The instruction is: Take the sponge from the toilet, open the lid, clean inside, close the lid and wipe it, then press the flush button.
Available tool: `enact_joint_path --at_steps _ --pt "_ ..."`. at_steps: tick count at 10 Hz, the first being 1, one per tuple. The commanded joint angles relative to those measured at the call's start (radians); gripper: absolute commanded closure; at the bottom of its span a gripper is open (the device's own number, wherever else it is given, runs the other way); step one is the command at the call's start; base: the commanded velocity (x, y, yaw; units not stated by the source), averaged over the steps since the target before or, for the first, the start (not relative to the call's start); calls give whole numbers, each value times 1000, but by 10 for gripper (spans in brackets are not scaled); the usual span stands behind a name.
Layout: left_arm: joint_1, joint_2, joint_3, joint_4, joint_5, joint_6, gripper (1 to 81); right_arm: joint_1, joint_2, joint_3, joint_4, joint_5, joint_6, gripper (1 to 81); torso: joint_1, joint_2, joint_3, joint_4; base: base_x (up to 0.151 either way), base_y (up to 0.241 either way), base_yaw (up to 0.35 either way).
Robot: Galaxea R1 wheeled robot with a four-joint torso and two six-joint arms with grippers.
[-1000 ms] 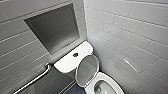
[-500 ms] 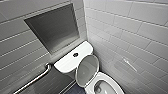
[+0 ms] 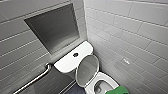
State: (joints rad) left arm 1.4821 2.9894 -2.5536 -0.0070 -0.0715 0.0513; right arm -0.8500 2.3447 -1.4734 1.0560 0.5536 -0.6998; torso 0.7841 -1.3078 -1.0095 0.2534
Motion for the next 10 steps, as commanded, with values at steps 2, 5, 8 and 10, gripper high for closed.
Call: enact_joint_path --at_steps 2,5,8,10 --pt "16 -12 1 2 84 4 10 234 101 -182 276 -104 -202 811 0 0 0 0 0 0 0" --pt "16 -21 1 -8 84 4 10 353 223 -433 370 -278 -306 811 0 0 0 0 0 0 0" --pt "17 -18 0 -8 84 2 10 375 342 -637 358 -437 -307 811 0 0 0 0 0 0 0" --pt "16 -16 1 -8 84 2 10 395 426 -728 355 -443 -308 811 0 0 0 0 0 0 0"
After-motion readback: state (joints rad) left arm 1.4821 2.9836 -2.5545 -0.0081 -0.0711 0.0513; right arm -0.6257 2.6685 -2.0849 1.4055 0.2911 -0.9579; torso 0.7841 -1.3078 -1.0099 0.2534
